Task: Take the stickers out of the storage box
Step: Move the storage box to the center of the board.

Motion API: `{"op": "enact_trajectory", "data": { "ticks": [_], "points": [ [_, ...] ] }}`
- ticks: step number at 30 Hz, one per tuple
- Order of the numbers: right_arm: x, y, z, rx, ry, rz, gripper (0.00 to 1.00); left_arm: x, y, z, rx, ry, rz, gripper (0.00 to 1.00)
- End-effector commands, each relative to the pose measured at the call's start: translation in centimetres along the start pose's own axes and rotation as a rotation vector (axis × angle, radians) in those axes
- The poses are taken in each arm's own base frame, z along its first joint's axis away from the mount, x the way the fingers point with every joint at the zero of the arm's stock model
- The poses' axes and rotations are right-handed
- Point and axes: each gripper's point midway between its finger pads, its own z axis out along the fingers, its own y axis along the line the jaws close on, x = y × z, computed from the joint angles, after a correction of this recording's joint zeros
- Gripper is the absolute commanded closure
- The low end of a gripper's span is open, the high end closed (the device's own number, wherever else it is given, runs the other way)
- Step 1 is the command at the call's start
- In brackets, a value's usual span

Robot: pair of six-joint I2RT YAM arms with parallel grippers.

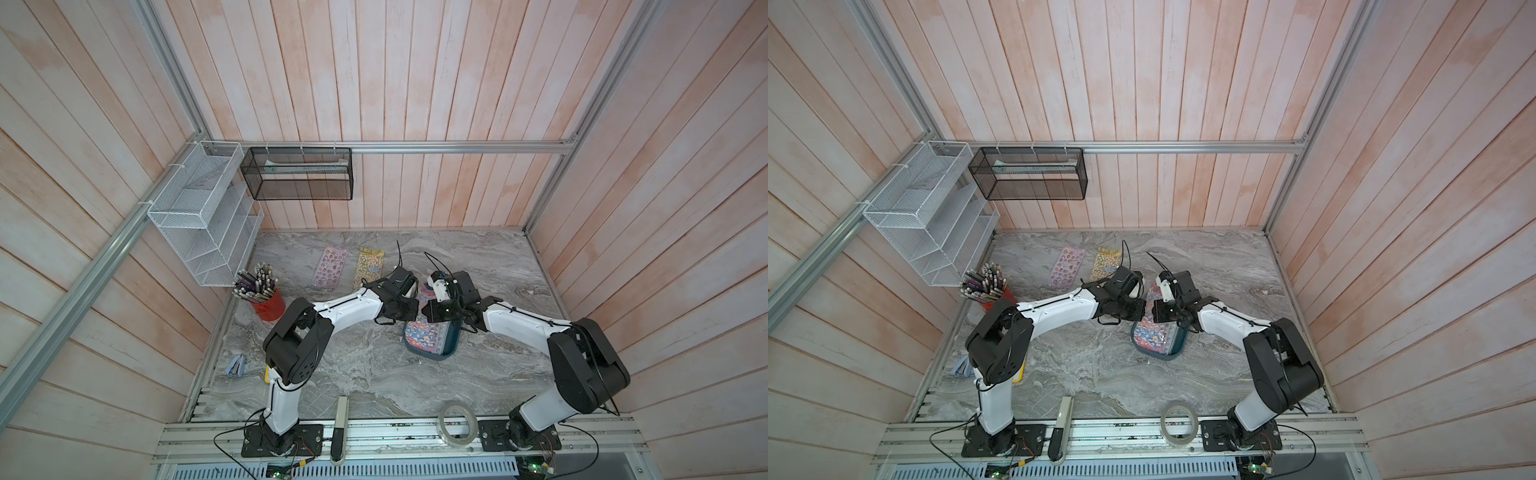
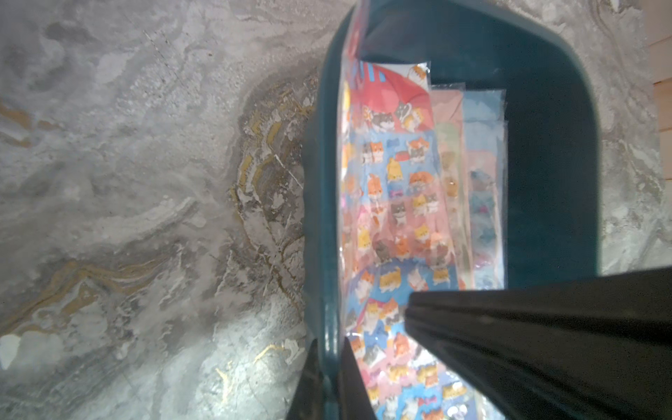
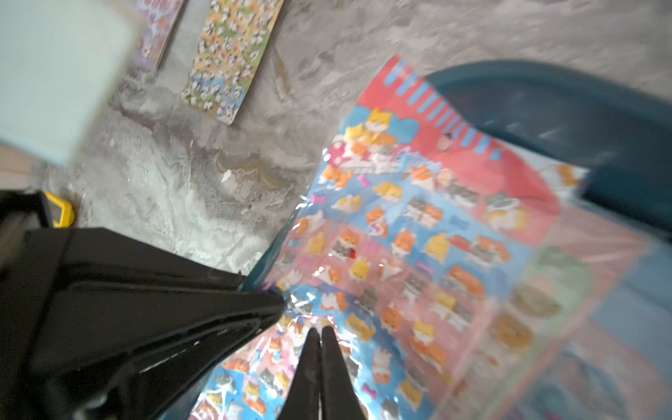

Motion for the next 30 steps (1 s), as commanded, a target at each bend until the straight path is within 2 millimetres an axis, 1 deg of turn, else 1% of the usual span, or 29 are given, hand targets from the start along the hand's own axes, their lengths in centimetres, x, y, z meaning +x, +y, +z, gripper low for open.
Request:
{"op": "enact_trajectory", "data": {
  "ticks": [1,5,6,7,8,9,16,22,26,30],
  "points": [
    [0.1,-2.4,-1.8,0.139,0.015,0.027,0.82,-0.5,0.0,0.2,0.017,-0.018,-0.019,1.00],
    [1.0,-3.0,-2.0,0.106,0.042,0.104,0.68,-0.7,0.3,0.0,0.013,-0.025,-0.032,1.00],
    [1.3,-2.9,-1.9,0.082,0.053,0.128,0.65,-0.7,0.3,0.0,0.013,-0.027,-0.036,1.00],
    [1.5,-2.8,-1.8,0.058,0.057,0.145,0.65,-0.7,0.3,0.0,0.014,-0.028,-0.038,1.00],
    [1.8,-2.5,-1.6,0.028,0.065,0.160,0.61,-0.8,0.3,-0.1,0.014,-0.031,-0.041,1.00],
    [2.0,-2.0,-1.4,-0.003,0.071,0.170,0.59,-0.8,0.3,-0.1,0.016,-0.032,-0.041,1.00],
    [3.0,-0.5,-0.4,-0.126,0.105,0.213,0.58,-0.5,0.5,-0.2,0.012,-0.034,-0.050,1.00],
    [4.4,-0.7,0.5,-0.143,0.148,0.255,0.59,-0.3,0.7,-0.2,0.010,-0.033,-0.055,1.00],
    [4.3,-1.0,0.4,-0.120,0.141,0.258,0.52,-0.3,1.0,-0.3,-0.002,-0.038,-0.063,1.00],
    [4.1,-1.9,-0.2,-0.052,0.126,0.252,0.50,-0.2,1.6,-0.6,-0.013,-0.046,-0.081,1.00]
  ]
}}
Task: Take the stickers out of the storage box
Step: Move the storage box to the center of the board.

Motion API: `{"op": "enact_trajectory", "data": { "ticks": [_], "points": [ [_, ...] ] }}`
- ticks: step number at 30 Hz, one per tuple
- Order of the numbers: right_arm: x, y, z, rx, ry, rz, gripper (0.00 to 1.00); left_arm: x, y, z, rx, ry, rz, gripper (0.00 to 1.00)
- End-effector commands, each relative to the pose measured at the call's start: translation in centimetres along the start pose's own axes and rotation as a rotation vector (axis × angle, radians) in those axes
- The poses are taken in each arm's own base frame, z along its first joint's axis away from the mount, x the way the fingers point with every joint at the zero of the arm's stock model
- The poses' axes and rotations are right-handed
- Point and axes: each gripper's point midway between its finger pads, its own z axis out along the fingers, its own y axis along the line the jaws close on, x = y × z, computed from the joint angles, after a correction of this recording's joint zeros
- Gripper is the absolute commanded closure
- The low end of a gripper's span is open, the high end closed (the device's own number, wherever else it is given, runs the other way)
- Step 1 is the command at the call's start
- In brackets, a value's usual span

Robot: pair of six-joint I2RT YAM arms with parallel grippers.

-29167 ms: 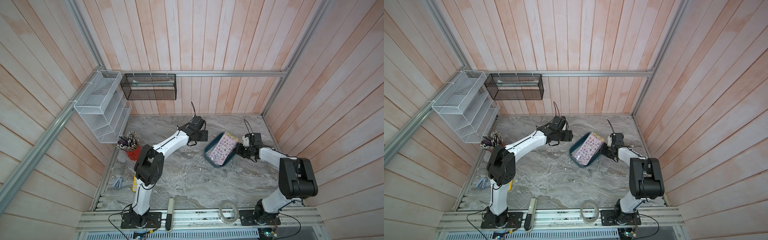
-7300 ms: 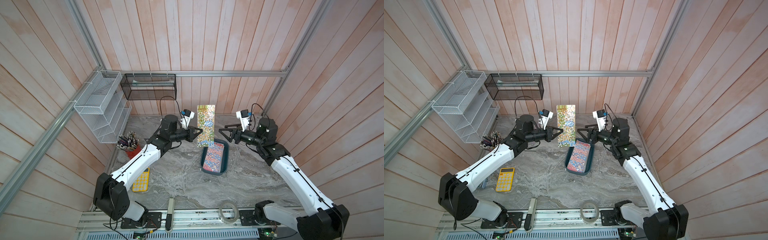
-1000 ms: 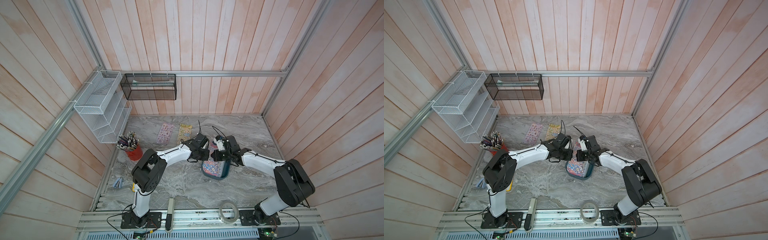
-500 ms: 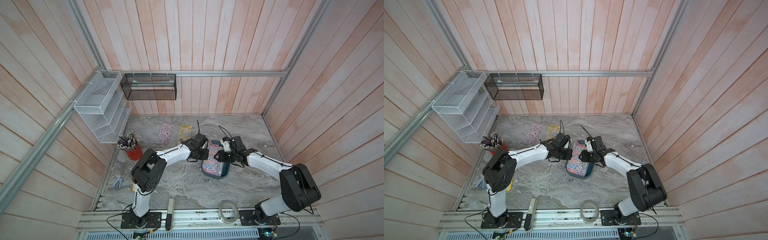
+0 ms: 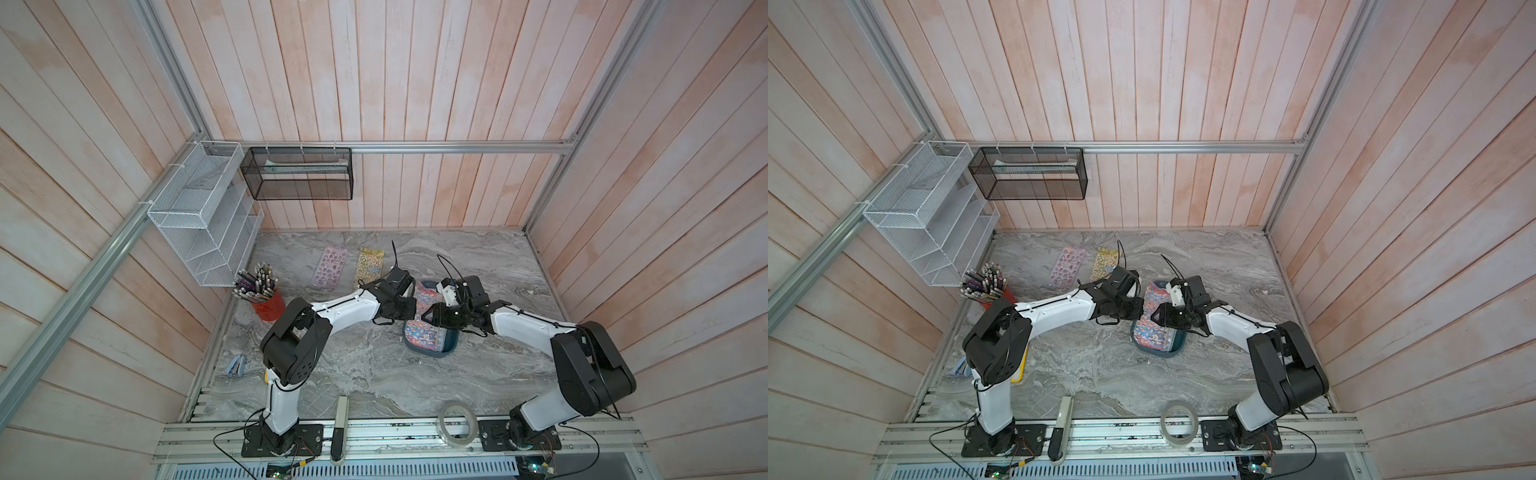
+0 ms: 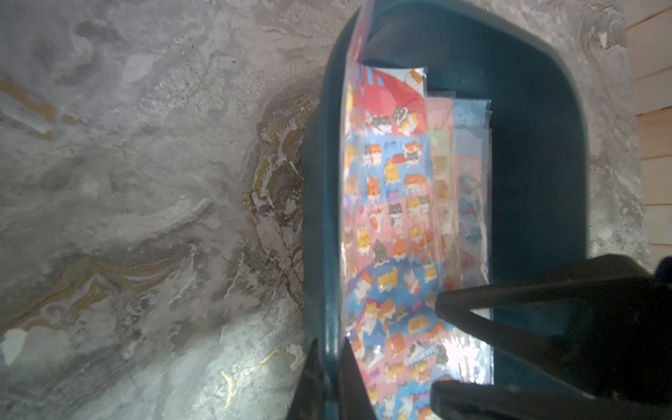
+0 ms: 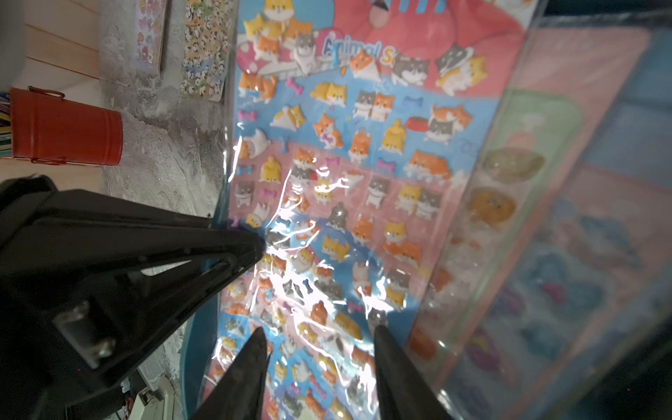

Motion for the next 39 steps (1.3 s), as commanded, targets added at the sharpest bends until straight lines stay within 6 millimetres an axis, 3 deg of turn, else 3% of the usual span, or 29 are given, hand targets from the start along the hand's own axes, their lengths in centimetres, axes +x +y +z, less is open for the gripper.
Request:
{"op": "enact_trajectory", "data": {
  "ticks": [1,14,24,34,39],
  "points": [
    [0.8,-1.5,-0.3,0.082,0.014,0.027,0.50,0.0,1.0,-0.6,-0.023,-0.017,-0.027,1.00],
    [1.8,-1.1,0.0,0.075,0.040,0.044,0.53,1.4,2.3,-1.5,-0.050,-0.032,-0.087,1.00],
    [3.5,2.9,1.5,-0.129,0.090,0.073,0.60,2.2,2.8,-3.0,-0.054,-0.066,-0.142,1.00],
    [3.9,5.7,2.1,-0.227,0.122,0.056,0.65,3.5,3.4,-5.5,-0.050,-0.135,-0.214,0.97],
    [4.2,7.4,2.6,-0.296,0.147,0.054,0.70,4.1,3.8,-5.7,-0.061,-0.137,-0.228,0.96]
  ]
}}
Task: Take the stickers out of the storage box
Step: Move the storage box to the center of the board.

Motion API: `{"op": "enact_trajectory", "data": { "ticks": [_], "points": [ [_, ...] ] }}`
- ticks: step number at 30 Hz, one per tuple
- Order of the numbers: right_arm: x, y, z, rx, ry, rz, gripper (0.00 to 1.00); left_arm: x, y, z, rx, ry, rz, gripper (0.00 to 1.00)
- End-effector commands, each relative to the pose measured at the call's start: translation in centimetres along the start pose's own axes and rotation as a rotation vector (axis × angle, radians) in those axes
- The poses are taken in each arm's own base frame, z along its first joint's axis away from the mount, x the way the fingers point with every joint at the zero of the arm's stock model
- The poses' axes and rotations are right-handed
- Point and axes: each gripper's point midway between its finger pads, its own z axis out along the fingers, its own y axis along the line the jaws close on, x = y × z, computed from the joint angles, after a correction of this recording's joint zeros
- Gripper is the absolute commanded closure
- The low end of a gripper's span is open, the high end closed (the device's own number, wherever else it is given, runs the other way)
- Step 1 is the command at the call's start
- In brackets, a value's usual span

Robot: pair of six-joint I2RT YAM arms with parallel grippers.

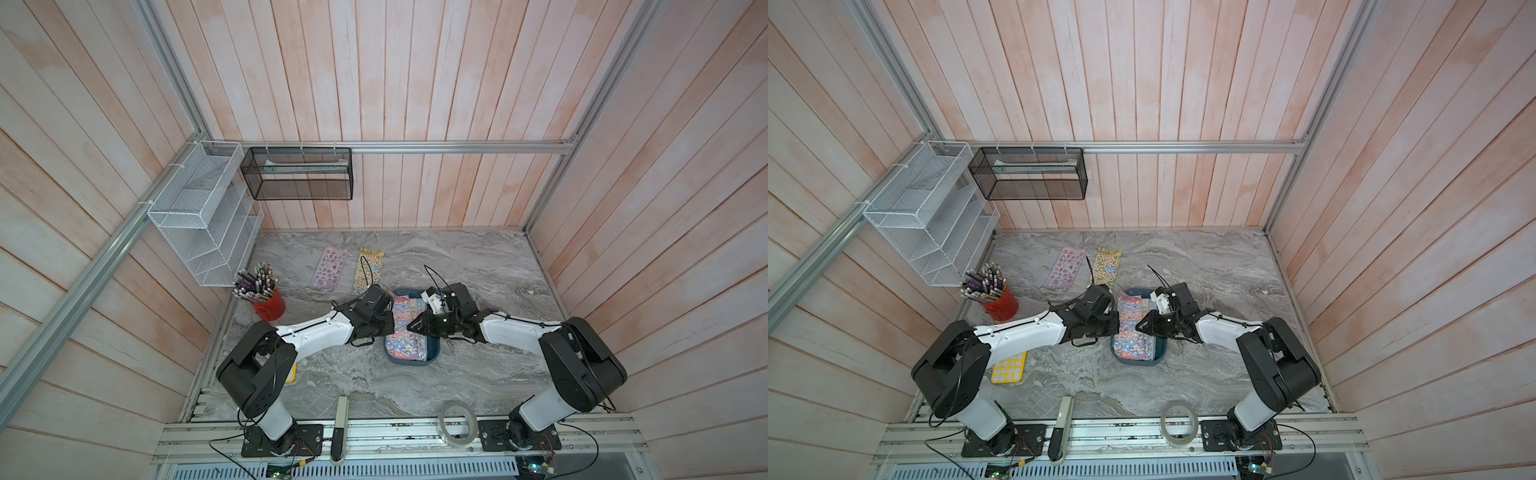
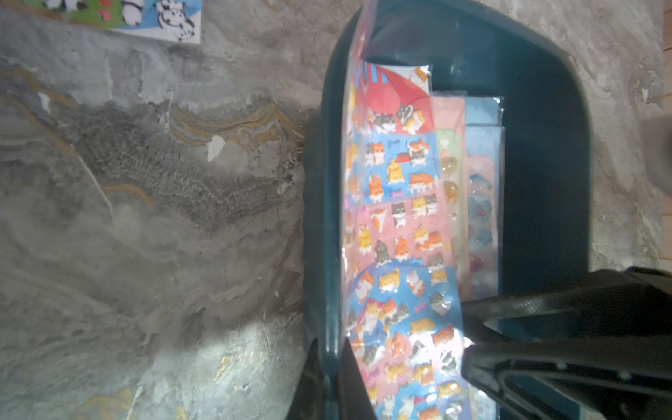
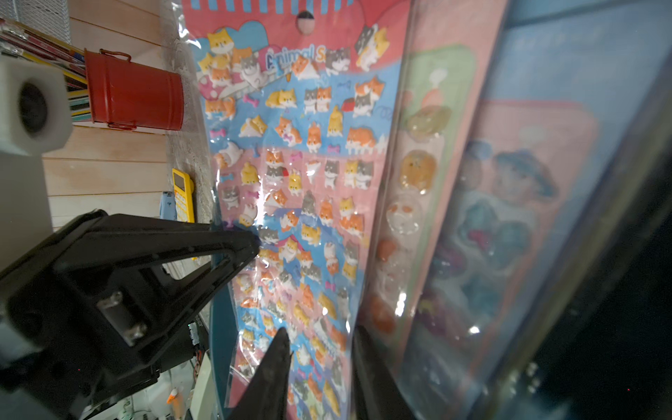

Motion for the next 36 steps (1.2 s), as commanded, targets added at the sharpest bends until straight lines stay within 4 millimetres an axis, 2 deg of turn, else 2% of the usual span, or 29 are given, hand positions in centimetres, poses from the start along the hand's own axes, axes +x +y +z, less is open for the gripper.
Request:
{"op": "enact_trajectory", "data": {
  "ticks": [1,5,9,11,15,21,33,36],
  "points": [
    [0.5,2.2,0.8,-0.103,0.046,-0.009,0.71,-1.0,-1.0,-0.7,0.041,-0.057,-0.032,0.96],
    [0.7,2.8,1.4,-0.124,0.071,-0.014,0.76,-0.8,-0.7,-0.8,0.036,-0.061,-0.042,0.96],
    [0.6,2.7,1.6,-0.116,0.070,-0.016,0.95,-1.1,-0.5,-1.5,0.029,-0.088,-0.047,0.94],
    [0.6,2.7,1.6,-0.107,0.074,-0.024,1.00,-1.4,-0.2,-2.0,0.020,-0.113,-0.052,0.93],
    [0.4,2.7,1.5,-0.093,0.070,-0.043,1.00,-1.9,0.2,-2.9,0.008,-0.154,-0.065,0.89],
    [-0.1,2.7,0.9,-0.051,0.051,-0.082,1.00,-2.0,0.6,-3.4,0.006,-0.183,-0.092,0.70],
    [-0.3,2.9,0.7,-0.042,0.043,-0.096,1.00,-2.2,0.4,-3.7,0.026,-0.200,-0.097,0.67],
    [-0.3,2.9,0.8,-0.043,0.044,-0.099,1.00,-2.1,0.3,-3.7,0.029,-0.200,-0.094,0.70]
  ]
}}
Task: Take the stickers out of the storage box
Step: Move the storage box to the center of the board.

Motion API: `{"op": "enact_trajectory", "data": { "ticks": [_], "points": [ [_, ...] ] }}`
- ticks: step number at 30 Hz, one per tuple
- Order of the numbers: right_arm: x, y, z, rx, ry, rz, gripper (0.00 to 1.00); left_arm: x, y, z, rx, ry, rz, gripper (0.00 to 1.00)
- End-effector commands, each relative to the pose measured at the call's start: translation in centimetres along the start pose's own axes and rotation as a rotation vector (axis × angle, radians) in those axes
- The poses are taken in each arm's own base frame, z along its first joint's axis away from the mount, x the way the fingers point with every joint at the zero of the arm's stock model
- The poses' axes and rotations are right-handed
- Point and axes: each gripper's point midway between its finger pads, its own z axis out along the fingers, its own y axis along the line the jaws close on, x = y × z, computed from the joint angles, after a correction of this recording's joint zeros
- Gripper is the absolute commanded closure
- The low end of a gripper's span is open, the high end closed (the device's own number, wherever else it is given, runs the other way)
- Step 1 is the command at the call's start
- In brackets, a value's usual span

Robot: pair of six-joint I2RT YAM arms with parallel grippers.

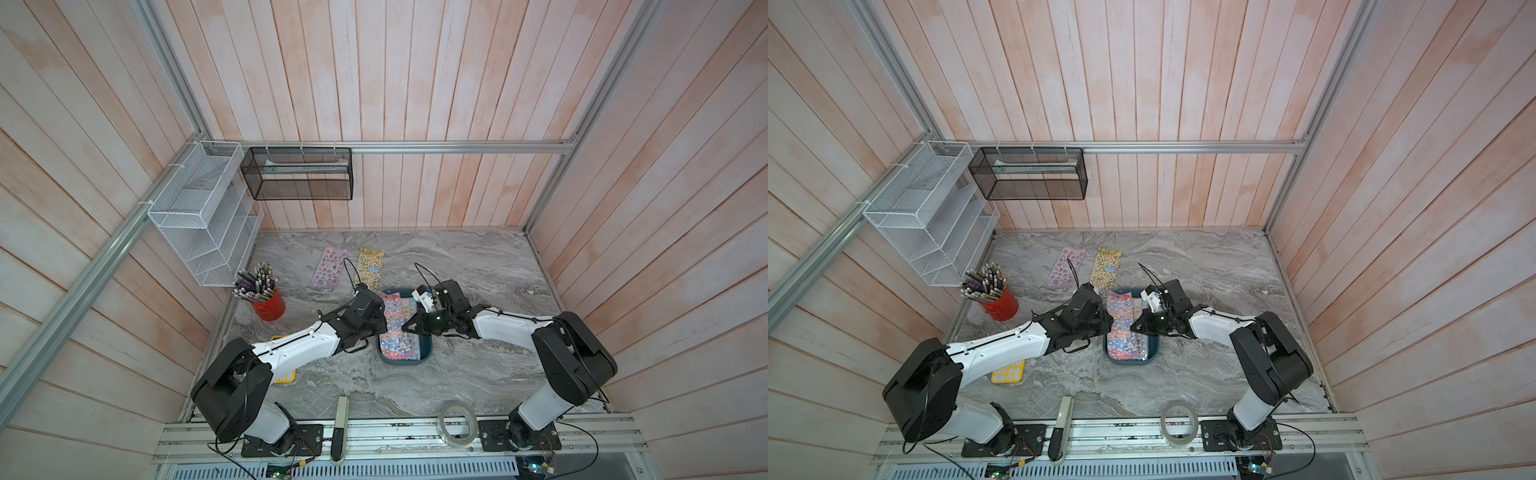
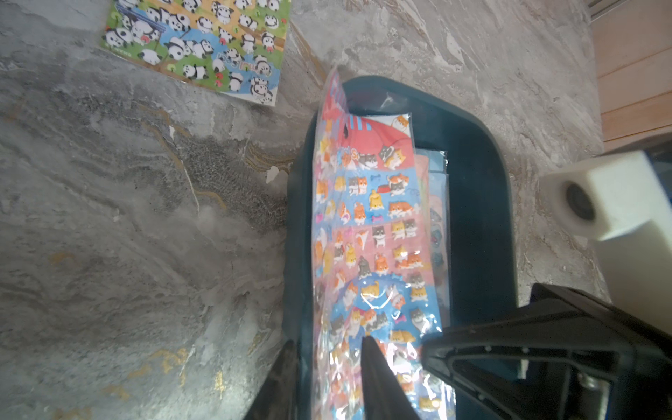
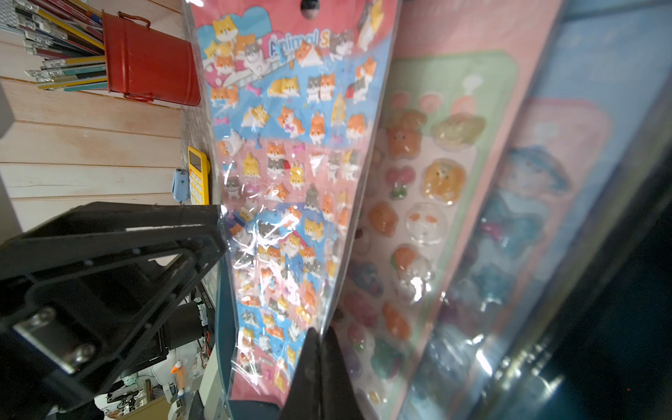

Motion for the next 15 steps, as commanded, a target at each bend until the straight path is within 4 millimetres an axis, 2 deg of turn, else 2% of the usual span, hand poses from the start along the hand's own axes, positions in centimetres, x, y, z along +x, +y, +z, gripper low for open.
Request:
{"op": "enact_trajectory", "data": {
  "ticks": [1,2,4,7,11,15],
  "points": [
    [-0.41,1.10,-0.19,-0.011,-0.006,-0.033,1.00,-0.68,-0.83,-0.30,0.037,-0.037,0.000,0.73],
    [-0.35,1.14,-0.12,-0.013,-0.004,-0.035,1.00,-0.69,-0.85,-0.28,0.039,-0.039,0.000,0.77],
    [-0.36,1.19,-0.12,-0.018,-0.006,-0.036,0.91,-0.71,-0.95,-0.29,0.045,-0.040,0.000,0.90],
    [-0.41,1.38,-0.12,-0.027,-0.009,-0.035,0.77,-0.67,-1.02,-0.18,0.047,-0.037,0.000,0.97],
    [-0.40,1.45,0.04,-0.037,-0.008,-0.031,0.68,-0.63,-1.14,-0.06,0.052,-0.034,-0.001,1.00],
    [-0.39,1.44,0.33,-0.043,-0.008,-0.023,0.68,-0.66,-1.30,-0.06,0.061,-0.034,-0.003,1.00]
  ]
}}
